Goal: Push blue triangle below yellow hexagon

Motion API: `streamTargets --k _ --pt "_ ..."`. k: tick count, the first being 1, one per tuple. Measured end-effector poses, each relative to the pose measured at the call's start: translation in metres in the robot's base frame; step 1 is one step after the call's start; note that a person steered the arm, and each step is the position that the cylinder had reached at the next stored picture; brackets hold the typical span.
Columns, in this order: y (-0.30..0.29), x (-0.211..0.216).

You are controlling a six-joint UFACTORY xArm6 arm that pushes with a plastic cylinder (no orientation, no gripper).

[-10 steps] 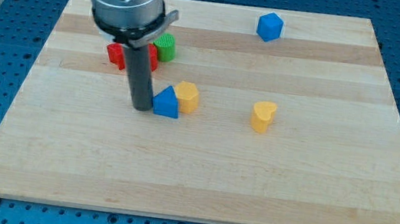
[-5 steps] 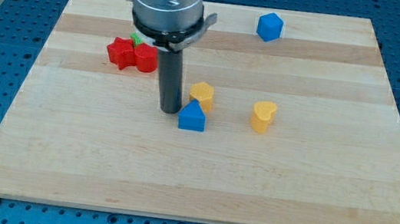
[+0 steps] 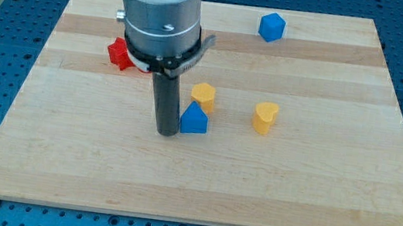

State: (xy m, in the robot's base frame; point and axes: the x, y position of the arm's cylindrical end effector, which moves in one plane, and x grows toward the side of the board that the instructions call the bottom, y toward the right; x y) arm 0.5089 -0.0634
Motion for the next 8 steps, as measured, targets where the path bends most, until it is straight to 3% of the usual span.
streamTargets --k 2,8 --pt "0.044 0.03" --pt "0.063 -0.015"
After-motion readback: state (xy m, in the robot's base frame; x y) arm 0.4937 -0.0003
